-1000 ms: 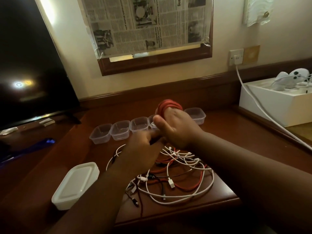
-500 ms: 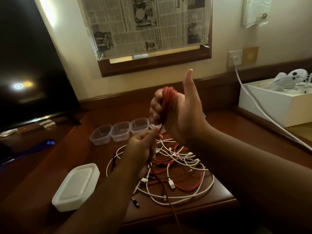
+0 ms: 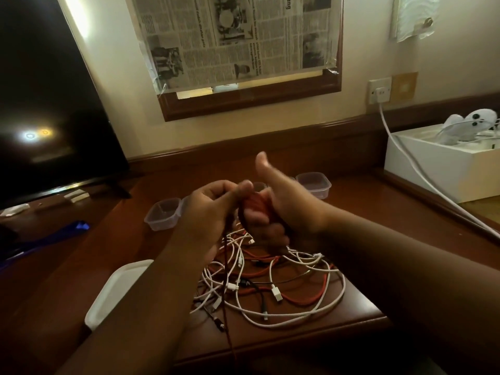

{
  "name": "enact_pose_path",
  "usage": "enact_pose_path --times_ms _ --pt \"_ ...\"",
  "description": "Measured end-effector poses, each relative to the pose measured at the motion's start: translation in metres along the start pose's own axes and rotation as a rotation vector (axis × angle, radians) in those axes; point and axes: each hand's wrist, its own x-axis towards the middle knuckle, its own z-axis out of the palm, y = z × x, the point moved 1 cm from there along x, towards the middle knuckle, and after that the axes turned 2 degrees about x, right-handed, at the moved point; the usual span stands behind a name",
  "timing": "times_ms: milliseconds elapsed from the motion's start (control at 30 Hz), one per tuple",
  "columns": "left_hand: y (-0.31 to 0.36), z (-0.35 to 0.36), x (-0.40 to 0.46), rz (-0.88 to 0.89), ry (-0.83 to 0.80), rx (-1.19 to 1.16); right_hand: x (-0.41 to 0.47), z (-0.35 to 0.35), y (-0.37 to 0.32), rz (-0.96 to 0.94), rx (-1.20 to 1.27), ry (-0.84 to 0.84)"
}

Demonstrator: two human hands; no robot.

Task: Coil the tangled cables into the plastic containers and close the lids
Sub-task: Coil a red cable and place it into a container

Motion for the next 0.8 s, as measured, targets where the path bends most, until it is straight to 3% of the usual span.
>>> enact_pose_path --times_ms 100,167,200,267,333,400,467,533,633,733,800 --pt "-0.011 0.013 -0.004 -0.135 0.097 -0.188 -0.003 0.005 -0.014 -0.201 0.498 -0.109" --pt "-0.018 0.023 -0.01 -0.125 0.106 -0.116 0.001 0.004 -0.017 -0.394 0.568 0.037" --pt "-0.019 0.026 -0.013 -0.103 0.084 -0.025 0.003 0.0 -0.016 -0.483 0.489 0.16" --pt "-0.021 0.029 -0.019 -0.024 0.019 0.279 0.009 -0.012 -0.012 -0.601 0.103 0.412" --pt "-0.021 0.028 -0.021 0.073 -0.043 0.553 0.011 -0.018 -0.006 -0.611 -0.593 0.626" --pt "-0.012 0.023 -0.02 0.151 -0.042 0.633 0.012 -0.022 0.004 -0.482 -1.226 0.671" --pt "-0.001 0.012 -0.016 0.246 -0.024 0.674 0.012 -0.02 0.013 -0.348 -1.444 0.638" --pt "0.006 0.0 -0.009 0.295 0.037 0.689 0.011 -0.013 0.013 -0.201 -1.171 0.567" --pt "0.006 -0.013 -0.003 0.225 0.114 0.46 0.007 -0.006 0.004 -0.016 -0.376 0.326" --pt "0.001 -0.007 -0.004 0.042 0.15 0.002 0.001 0.001 -0.005 -0.108 0.302 0.032" --pt "-0.004 0.003 -0.008 -0.008 0.156 -0.102 -0.001 0.009 -0.011 -0.265 0.616 -0.079"
